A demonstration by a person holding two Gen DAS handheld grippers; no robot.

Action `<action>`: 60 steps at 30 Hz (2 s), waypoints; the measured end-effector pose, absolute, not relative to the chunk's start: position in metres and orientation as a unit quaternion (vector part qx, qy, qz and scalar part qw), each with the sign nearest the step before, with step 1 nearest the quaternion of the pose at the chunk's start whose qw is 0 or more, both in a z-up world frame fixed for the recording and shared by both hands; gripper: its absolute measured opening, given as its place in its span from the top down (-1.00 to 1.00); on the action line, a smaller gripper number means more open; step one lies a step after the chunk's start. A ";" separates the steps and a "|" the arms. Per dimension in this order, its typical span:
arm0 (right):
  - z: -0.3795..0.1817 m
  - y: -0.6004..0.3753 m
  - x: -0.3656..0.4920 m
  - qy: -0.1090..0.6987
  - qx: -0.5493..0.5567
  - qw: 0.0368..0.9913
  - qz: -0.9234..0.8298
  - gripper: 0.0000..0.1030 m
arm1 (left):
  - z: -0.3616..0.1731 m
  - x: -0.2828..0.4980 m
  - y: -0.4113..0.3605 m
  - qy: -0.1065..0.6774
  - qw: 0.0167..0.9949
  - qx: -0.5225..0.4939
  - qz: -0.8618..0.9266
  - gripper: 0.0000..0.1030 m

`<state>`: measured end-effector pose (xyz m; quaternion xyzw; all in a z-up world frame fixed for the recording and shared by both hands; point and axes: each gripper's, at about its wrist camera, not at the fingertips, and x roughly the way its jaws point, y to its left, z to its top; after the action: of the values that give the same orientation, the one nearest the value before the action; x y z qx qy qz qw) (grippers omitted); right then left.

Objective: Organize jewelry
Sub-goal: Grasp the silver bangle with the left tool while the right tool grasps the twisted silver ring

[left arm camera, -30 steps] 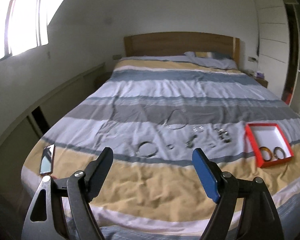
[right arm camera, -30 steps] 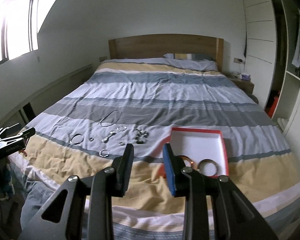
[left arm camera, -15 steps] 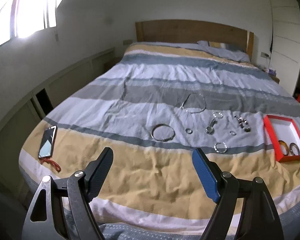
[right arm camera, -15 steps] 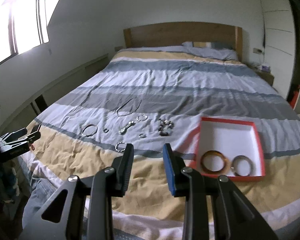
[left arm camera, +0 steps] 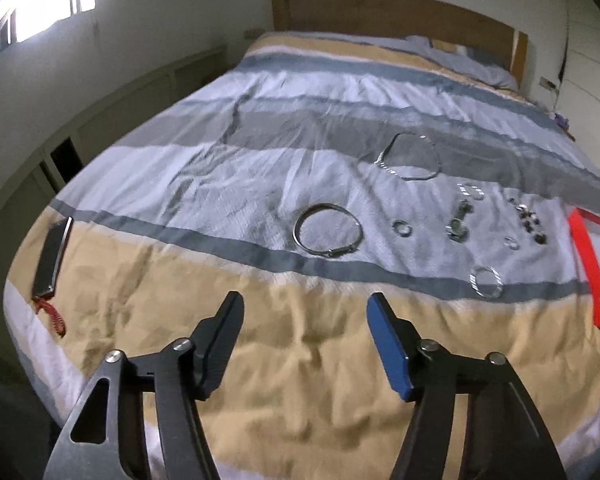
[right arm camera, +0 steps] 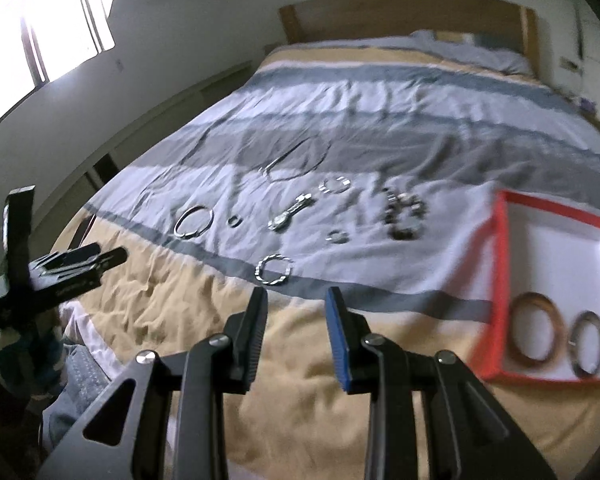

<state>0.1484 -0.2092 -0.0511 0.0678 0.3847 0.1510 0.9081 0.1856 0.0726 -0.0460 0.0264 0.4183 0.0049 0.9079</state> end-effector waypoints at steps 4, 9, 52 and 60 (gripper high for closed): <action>-0.067 -0.194 0.175 0.399 0.063 0.898 0.173 0.46 | -0.057 0.219 0.083 0.426 0.904 0.015 0.018 -0.19; -0.091 -0.177 0.206 0.422 0.050 0.886 0.185 0.47 | -0.073 0.256 0.095 0.438 0.899 -0.004 0.034 -0.17; -0.053 -0.175 0.176 0.373 0.020 0.915 0.155 0.92 | -0.052 0.260 0.076 0.430 0.902 0.034 0.003 0.92; -0.024 -0.184 0.114 0.352 0.024 0.926 0.136 0.92 | -0.007 0.205 0.067 0.405 0.912 0.058 -0.015 0.92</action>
<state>0.1140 -0.1843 -0.0242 0.0238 0.3523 0.1362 0.9256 0.2050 0.0670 -0.0073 0.0579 0.4047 -0.0152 0.9125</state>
